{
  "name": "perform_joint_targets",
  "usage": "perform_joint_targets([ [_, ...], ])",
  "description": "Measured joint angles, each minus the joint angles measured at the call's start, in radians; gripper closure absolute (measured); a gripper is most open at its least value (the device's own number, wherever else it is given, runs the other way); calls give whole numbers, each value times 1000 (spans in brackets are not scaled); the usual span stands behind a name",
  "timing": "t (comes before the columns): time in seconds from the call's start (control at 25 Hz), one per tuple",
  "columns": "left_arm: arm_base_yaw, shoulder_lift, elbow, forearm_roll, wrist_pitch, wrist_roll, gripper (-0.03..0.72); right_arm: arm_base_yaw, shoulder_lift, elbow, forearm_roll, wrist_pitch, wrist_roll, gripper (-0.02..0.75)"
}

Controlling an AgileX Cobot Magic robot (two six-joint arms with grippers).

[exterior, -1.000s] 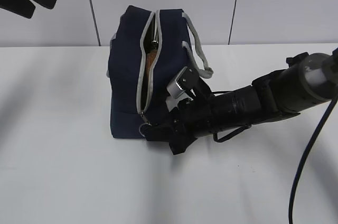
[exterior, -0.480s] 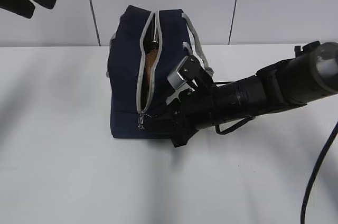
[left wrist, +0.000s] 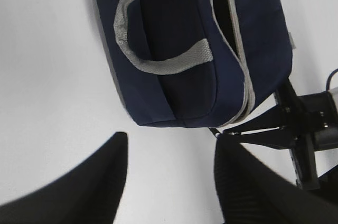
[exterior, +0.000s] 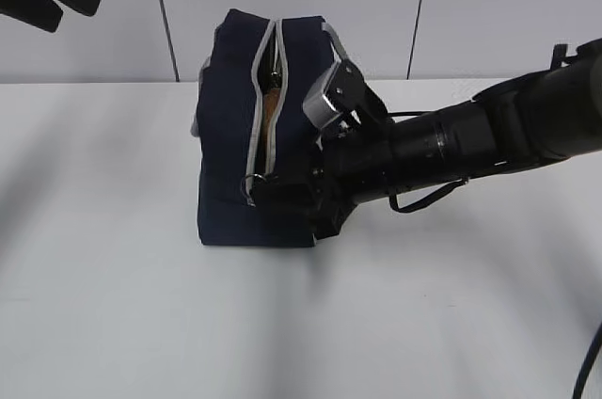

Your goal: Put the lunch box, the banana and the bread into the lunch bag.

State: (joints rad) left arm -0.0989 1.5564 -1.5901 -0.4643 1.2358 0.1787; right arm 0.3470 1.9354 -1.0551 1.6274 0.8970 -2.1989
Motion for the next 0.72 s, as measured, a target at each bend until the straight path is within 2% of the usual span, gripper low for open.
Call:
perform_joint_targets([
  [0.24, 0, 0, 0, -11, -6, 31, 322, -1, -70, -4, -12, 0, 0, 754],
  [0.72, 0, 0, 0, -86, -9, 111, 328, -1, -88, -140, -25, 2, 83, 754],
])
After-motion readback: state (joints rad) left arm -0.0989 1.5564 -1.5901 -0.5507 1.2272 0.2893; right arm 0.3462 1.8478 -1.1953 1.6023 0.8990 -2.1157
